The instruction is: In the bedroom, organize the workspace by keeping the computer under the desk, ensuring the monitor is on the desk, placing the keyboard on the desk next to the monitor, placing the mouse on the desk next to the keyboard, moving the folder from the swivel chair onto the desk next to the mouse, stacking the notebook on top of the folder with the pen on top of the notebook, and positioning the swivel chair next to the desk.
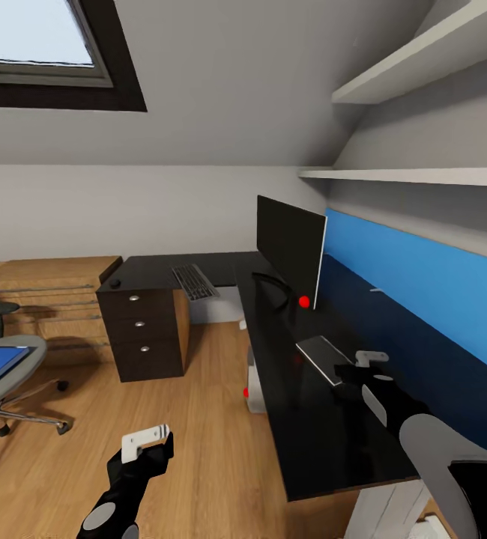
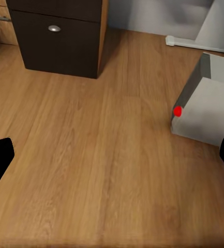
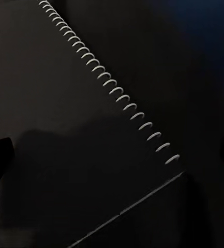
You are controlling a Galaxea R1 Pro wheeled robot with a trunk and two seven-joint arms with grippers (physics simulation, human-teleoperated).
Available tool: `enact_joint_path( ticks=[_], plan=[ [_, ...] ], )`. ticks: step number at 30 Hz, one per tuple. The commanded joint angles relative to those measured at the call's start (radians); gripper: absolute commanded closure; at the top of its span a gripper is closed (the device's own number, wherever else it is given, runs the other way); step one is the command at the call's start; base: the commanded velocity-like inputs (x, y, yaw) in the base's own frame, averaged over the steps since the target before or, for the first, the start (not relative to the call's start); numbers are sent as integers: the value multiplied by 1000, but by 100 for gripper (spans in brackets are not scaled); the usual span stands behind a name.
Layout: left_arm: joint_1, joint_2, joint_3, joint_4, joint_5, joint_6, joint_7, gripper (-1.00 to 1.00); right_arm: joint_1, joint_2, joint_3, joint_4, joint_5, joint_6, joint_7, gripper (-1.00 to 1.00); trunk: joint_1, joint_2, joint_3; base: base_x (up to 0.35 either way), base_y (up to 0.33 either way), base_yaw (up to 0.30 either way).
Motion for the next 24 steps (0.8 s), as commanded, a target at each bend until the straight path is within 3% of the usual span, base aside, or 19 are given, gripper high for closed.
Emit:
enact_joint_path(
  ticks=[1,8,24],
  plan=[
    [0,0,-1,-2,10,2,8,-100,1,-1,8,55,-13,5,-2,-100,0,0,-1,-250,0,0],
    [0,0,-1,-2,10,2,8,-100,1,-1,8,55,-12,5,-2,-100,0,0,-1,-198,0,0],
    [0,0,-1,-2,12,2,8,-100,1,-1,8,54,-13,5,-2,-100,0,0,-1,-10,0,0]
  ],
)
